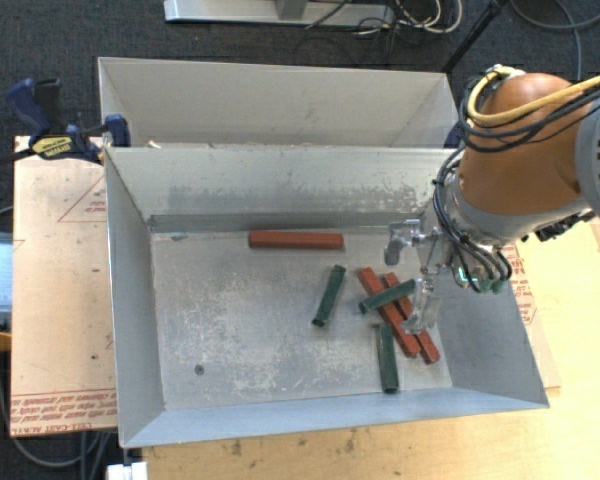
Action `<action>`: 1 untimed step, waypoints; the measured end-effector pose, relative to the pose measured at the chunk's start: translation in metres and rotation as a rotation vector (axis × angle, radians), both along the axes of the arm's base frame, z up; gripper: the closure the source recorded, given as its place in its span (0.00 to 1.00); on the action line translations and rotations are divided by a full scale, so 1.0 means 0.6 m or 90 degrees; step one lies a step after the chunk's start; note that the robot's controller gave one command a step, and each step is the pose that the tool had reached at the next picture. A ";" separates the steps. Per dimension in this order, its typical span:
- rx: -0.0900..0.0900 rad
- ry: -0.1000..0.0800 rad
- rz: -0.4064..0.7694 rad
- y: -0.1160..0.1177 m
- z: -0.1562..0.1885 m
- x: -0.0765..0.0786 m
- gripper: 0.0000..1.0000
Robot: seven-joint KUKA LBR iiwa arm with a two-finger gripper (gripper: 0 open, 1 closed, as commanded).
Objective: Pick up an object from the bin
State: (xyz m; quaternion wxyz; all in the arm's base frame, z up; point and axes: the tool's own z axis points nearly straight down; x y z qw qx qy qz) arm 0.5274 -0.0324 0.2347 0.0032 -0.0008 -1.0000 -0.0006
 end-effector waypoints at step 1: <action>-0.001 -0.014 0.315 -0.075 -0.270 -0.062 0.00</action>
Offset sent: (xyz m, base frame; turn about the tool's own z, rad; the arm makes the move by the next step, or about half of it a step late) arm -0.0416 -0.0456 -0.1631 -0.4973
